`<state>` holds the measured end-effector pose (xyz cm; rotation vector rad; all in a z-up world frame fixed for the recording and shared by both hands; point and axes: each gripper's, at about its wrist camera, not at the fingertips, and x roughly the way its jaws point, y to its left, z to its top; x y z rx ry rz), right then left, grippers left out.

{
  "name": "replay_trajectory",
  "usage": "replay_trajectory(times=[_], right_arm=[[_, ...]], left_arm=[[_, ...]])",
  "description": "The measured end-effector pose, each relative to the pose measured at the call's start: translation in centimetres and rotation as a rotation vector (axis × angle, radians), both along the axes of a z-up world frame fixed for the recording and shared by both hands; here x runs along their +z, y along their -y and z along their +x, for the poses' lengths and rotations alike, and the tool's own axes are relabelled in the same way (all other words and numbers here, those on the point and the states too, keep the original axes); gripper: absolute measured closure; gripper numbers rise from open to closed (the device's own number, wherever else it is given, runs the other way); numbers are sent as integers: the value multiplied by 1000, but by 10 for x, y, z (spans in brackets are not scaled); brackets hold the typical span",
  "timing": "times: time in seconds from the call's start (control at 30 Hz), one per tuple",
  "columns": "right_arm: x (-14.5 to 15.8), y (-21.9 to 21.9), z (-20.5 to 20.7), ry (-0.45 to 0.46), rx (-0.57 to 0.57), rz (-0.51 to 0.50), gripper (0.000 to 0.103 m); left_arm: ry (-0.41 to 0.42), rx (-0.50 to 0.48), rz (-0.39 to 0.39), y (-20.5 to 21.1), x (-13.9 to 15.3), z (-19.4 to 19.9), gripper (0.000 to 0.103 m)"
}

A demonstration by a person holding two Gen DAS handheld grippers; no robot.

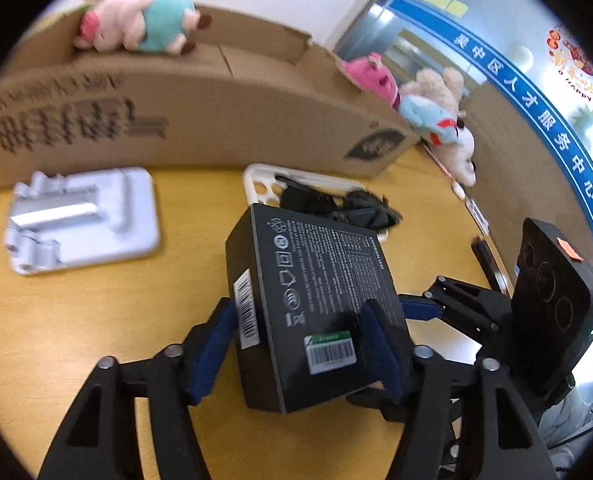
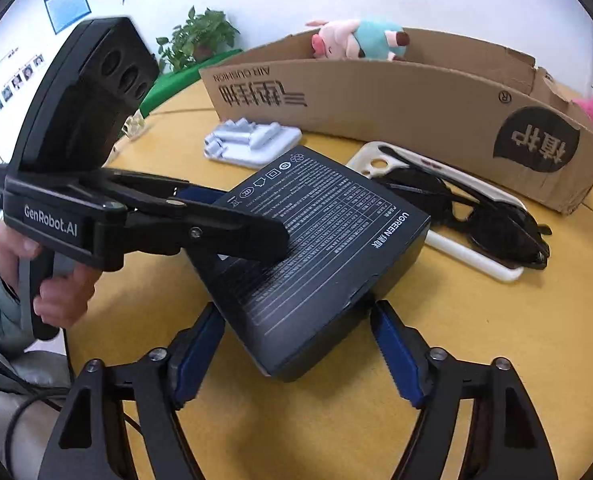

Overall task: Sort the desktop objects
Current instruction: 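Lift the black product box with both tools over the cardboard box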

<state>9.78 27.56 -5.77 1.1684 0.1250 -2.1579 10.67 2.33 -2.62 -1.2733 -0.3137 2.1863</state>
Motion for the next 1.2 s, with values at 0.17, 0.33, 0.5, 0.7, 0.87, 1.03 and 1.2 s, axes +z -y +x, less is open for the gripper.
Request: replay_trajectory(times=[0.17, 0.33, 0.5, 0.7, 0.87, 1.03, 1.2], right_arm=[[29, 5, 0, -94, 7, -3, 34], [84, 11, -15, -234, 8, -21, 34], [136, 16, -38, -378, 14, 11, 34], [199, 23, -80, -510, -5, 58, 34], [247, 19, -123, -581, 10, 97, 34], [274, 10, -183, -566, 17, 127, 34], [258, -2, -258, -473, 51, 128, 34]], left_arm=[[-147, 47, -4, 9, 46, 0, 49], [-311, 72, -2, 13, 101, -12, 49], [-454, 66, -7, 12, 152, -40, 49], [-581, 74, 27, 12, 210, -77, 49], [-671, 88, 4, -1, 251, -111, 49], [-631, 114, 30, -5, 256, -169, 49], [-518, 141, -12, -18, 227, -238, 49]])
